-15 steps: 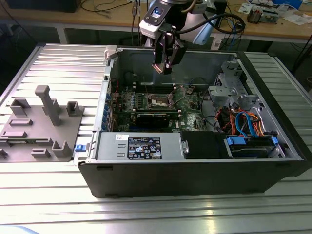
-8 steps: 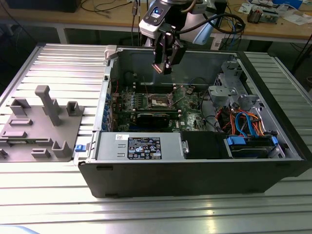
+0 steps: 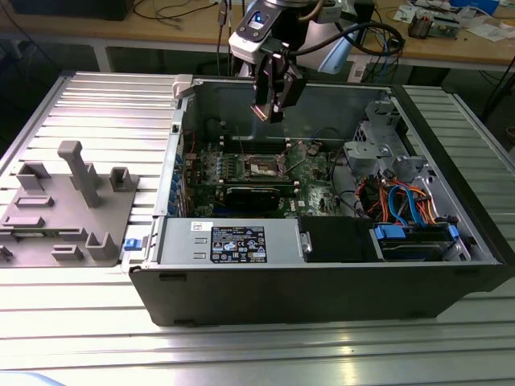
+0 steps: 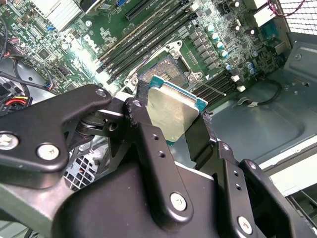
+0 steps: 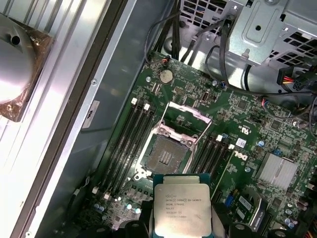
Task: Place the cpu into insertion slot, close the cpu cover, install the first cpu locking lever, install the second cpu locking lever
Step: 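Place the cpu into insertion slot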
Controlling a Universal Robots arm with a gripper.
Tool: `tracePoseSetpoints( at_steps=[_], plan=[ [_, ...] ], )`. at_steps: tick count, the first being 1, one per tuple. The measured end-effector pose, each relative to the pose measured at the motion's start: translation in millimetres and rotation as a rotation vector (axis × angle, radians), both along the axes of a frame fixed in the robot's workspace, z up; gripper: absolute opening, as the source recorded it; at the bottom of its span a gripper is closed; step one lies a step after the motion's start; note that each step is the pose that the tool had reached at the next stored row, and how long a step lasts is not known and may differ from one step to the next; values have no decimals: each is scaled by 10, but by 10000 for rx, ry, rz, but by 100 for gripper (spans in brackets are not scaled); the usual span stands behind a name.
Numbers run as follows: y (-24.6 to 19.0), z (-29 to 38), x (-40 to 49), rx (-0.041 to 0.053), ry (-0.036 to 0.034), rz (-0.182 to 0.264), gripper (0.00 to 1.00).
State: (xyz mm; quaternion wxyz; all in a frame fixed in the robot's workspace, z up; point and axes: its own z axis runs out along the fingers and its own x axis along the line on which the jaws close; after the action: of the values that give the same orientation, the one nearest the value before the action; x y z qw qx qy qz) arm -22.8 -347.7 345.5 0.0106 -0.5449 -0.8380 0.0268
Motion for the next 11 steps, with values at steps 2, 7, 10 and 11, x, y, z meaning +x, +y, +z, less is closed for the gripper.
tracePoseSetpoints(
  at_steps=[2, 7, 10, 11],
  plan=[
    [0, 0, 0, 0, 0, -23, 54],
    [0, 0, 0, -1, 0, -87, 54],
    [0, 0, 0, 0, 0, -114, 54],
    [0, 0, 0, 0, 1, -124, 54]
  ],
)
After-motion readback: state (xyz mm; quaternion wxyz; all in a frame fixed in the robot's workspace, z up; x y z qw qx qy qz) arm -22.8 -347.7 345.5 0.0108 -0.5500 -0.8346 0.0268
